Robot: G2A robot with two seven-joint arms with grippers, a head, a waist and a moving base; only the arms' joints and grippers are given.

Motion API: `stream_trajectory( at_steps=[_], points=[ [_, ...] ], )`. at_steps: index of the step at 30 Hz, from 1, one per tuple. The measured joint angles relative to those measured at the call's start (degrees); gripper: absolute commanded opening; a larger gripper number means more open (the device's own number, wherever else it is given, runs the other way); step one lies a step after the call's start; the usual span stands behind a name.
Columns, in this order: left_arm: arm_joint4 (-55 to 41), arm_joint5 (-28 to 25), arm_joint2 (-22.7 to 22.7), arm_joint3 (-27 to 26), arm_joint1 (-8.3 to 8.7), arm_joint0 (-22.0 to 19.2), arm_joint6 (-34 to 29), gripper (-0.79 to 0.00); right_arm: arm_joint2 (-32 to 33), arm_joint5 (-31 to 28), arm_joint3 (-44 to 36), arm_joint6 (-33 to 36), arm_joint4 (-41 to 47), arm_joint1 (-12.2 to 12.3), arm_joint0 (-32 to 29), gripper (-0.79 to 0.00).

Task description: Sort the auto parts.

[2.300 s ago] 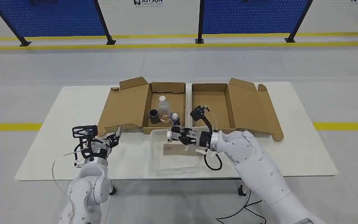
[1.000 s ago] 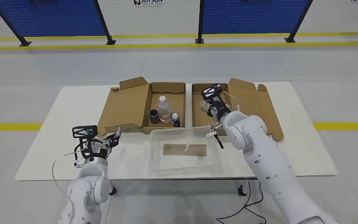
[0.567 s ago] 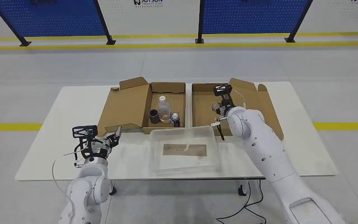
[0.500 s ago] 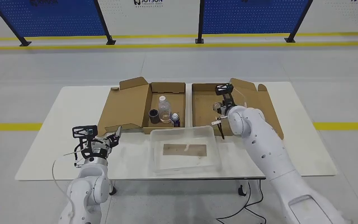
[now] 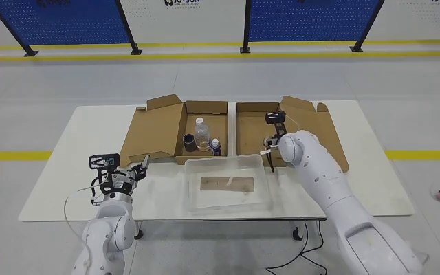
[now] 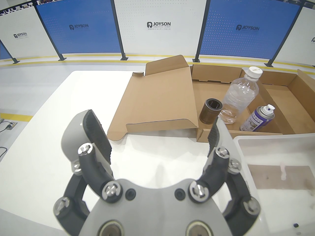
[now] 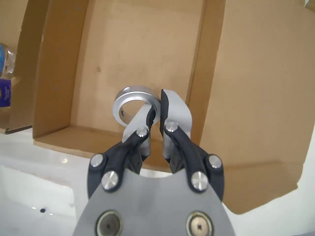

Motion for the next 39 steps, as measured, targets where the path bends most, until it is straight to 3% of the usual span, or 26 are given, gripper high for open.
stream_trajectory(
  at_steps=[8,12,15,17,18,19,20,30,39],
  points=[
    [0.0,0.0,0.0,0.0,0.0,0.0,0.0,0.0,-1.03,-1.04,5.5,-1.1,1.73,-1.51,1.92,-0.785],
    [0.0,0.0,0.0,0.0,0.0,0.0,0.0,0.0,-1.35,-1.24,7.54,-0.63,1.81,-1.99,2.81,-0.665],
    [0.0,0.0,0.0,0.0,0.0,0.0,0.0,0.0,-1.26,-1.24,8.63,-0.93,2.06,-2.22,3.2,-0.493],
    [0.0,0.0,0.0,0.0,0.0,0.0,0.0,0.0,-1.13,-1.47,9.06,-1.05,2.19,-2.31,3.36,-0.422],
    [0.0,0.0,0.0,0.0,0.0,0.0,0.0,0.0,-1.03,-1.61,9.15,-1.13,2.26,-2.32,3.42,-0.256],
    [0.0,0.0,0.0,0.0,0.0,0.0,0.0,0.0,-0.88,-1.8,9.19,-1.31,2.33,-2.32,3.49,-0.025],
    [0.0,0.0,0.0,0.0,0.0,0.0,0.0,0.0,-0.78,-1.92,9.2,-1.4,2.3,-2.31,3.53,0.0],
    [0.0,0.0,0.0,0.0,0.0,0.0,0.0,0.0,3.38,-6.28,3.01,-5.79,4.68,-0.92,1.84,0.0],
    [0.0,0.0,0.0,0.0,0.0,0.0,0.0,0.0,12.5,-11.76,-16.48,-10.27,5.38,2.9,-8.42,0.0]
  ],
)
